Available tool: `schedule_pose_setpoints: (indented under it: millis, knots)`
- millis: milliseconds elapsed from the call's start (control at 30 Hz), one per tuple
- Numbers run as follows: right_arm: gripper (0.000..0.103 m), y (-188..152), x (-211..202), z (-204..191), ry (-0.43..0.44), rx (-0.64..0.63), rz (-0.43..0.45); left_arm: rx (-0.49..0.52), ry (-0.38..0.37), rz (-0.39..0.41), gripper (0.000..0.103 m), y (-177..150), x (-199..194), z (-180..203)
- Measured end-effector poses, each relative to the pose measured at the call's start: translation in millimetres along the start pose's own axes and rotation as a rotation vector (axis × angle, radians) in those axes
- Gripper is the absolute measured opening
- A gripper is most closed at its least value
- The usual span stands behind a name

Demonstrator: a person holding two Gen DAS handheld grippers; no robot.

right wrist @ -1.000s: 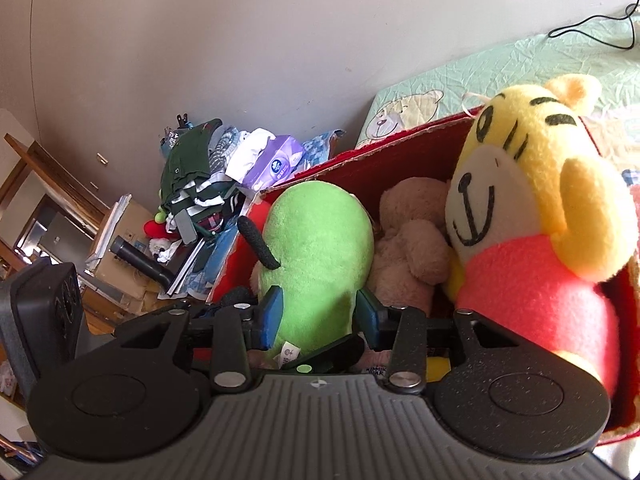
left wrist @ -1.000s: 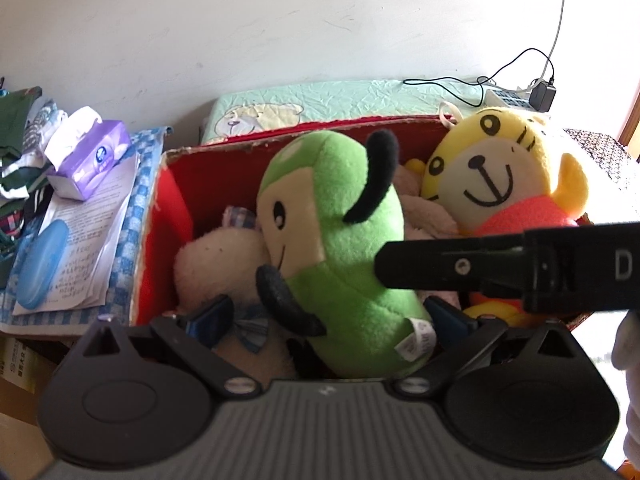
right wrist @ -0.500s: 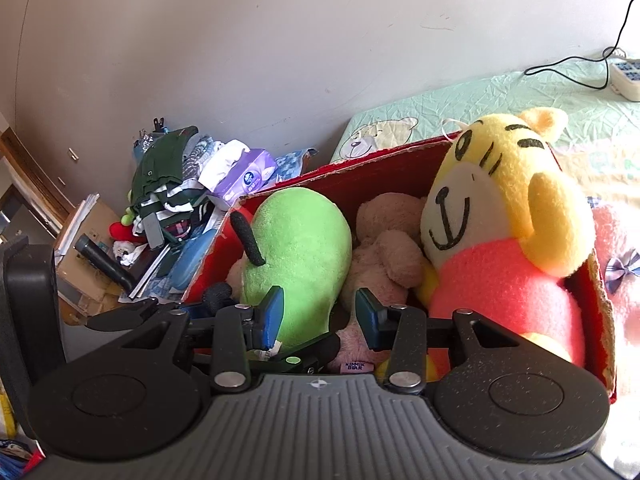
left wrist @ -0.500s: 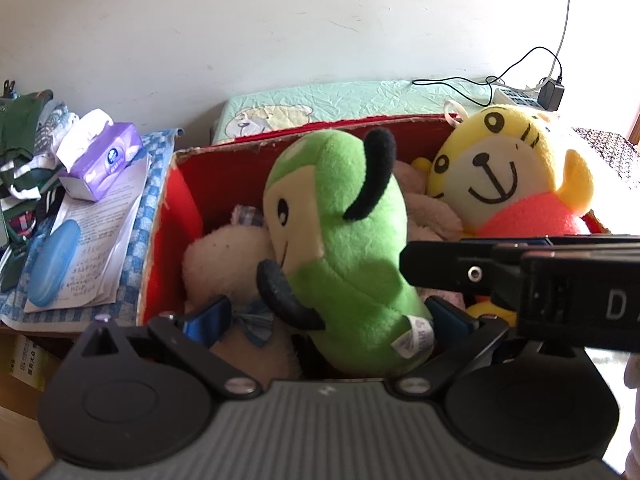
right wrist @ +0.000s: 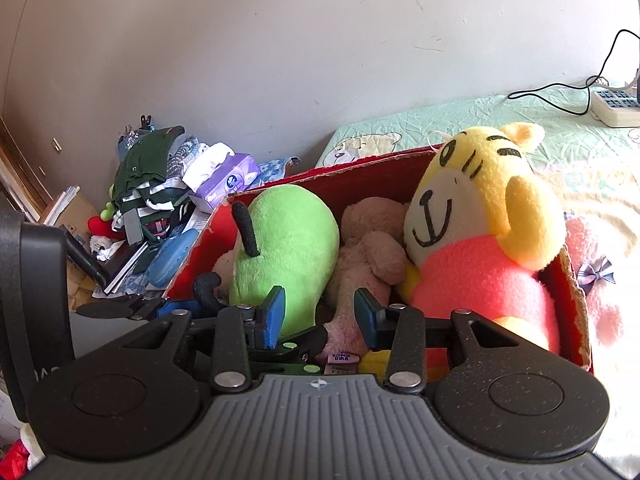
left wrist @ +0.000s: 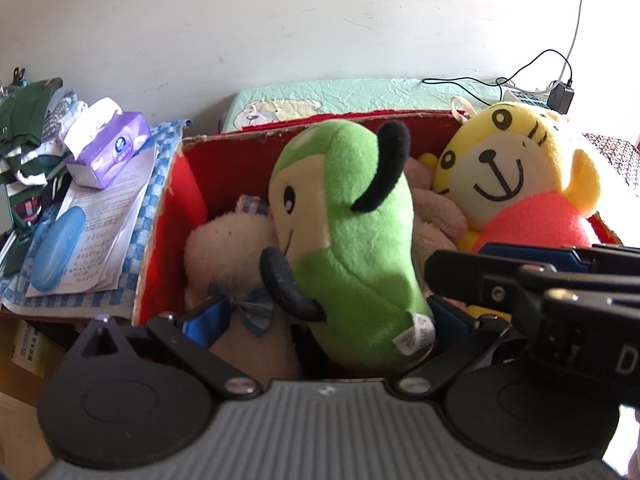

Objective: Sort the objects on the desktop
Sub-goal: 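Open the right gripper to release the green plush in the box, then move the right gripper to the white bunny lying beside the box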

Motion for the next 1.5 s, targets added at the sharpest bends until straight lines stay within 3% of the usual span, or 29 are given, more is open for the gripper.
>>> schedule_pose_setpoints:
  millis: [500,767,833,967,1233,1333,1500]
  knots:
    - [0.035,-3.0,-18.8,4.7,0.002,0.026,0.05,-0.042,0.017,-0.01,0.103,-2.8,-0.4,-3.7]
    - [0.037,-4.3,-32.1,9.7,0.045,0.015,0.107,-0.035,0.11,0.02,0.103,-2.6,-7.8,-3.2]
    - [0.042,-4.6,-36.9,12.1,0.062,0.017,0.116,-0.037,0.126,0.015,0.103,-2.1,-7.9,-3.7]
    - [0.045,-0.6,-55.0,22.3,0.132,0.059,0.131,-0.03,0.165,0.03,0.103,-0.9,-13.9,-2.0]
    - [0.045,17.5,-108.6,77.0,0.17,0.093,0.205,-0.034,0.285,0.16,0.102,20.1,-60.9,18.4]
    - [0.045,19.0,-114.3,110.8,0.135,0.119,0.19,-0.066,0.259,0.195,0.102,31.6,-73.4,39.2]
    - [0.045,10.1,-114.6,172.2,0.077,0.184,0.135,-0.068,0.125,0.258,0.102,45.5,-84.7,98.2]
Point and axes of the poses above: each gripper's, at about its wrist camera, not at the fingertips, and x roughly the way its jaws point, z to its right, y to its top, the point moved 10 cm from there along x, roughly the way its jaws point
